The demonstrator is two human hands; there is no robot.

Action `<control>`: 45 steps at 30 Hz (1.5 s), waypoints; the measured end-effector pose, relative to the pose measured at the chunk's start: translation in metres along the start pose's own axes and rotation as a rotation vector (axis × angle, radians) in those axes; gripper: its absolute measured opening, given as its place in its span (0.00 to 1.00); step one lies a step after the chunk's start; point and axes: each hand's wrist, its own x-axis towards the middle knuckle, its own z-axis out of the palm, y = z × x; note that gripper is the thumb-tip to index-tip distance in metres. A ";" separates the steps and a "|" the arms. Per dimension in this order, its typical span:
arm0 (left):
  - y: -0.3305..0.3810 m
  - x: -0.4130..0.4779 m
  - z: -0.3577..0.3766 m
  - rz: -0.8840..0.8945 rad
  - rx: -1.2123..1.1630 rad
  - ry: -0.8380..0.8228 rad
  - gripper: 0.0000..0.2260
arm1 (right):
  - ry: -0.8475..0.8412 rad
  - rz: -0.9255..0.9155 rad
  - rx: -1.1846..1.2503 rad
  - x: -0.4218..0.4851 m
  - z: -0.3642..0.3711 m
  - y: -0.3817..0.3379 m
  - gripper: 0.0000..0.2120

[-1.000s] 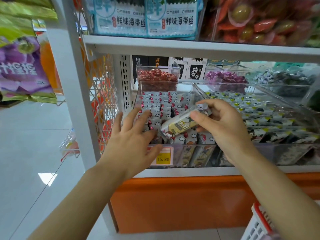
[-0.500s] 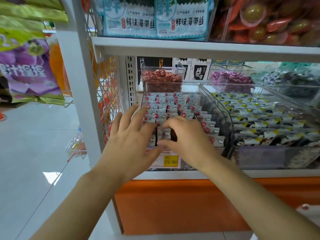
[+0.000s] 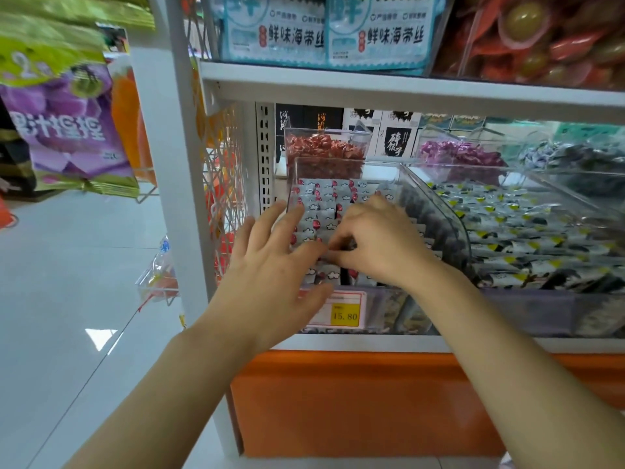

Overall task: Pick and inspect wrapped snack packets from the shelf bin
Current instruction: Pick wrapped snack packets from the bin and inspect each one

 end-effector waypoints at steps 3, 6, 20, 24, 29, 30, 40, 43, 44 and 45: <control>0.001 -0.001 0.001 0.008 -0.018 -0.017 0.19 | 0.060 -0.003 0.055 0.004 0.003 -0.001 0.06; 0.000 -0.001 0.003 0.008 0.009 -0.043 0.19 | 0.158 0.085 0.389 0.003 -0.002 0.003 0.06; 0.015 0.004 -0.009 -0.173 -0.419 0.186 0.20 | 0.509 0.467 1.577 -0.048 -0.025 0.013 0.07; 0.021 0.005 -0.010 -0.286 -0.818 0.187 0.06 | 0.400 0.517 1.729 -0.058 -0.022 0.009 0.08; 0.017 0.006 -0.012 -0.416 -1.128 0.201 0.05 | 0.289 0.498 1.744 -0.065 -0.023 0.013 0.06; 0.016 0.007 -0.011 -0.443 -1.176 0.207 0.06 | 0.280 0.500 1.728 -0.066 -0.022 0.014 0.07; 0.011 0.009 -0.013 -0.518 -1.724 0.123 0.05 | 0.124 0.557 1.928 -0.065 -0.022 0.017 0.13; 0.012 0.009 -0.013 -0.495 -1.757 0.138 0.04 | 0.130 0.589 2.014 -0.064 -0.023 0.015 0.15; 0.012 0.009 -0.014 -0.479 -1.746 0.143 0.03 | 0.139 0.565 1.998 -0.064 -0.022 0.015 0.13; 0.011 0.008 -0.014 -0.457 -1.709 0.147 0.03 | 0.157 0.527 1.946 -0.065 -0.023 0.015 0.10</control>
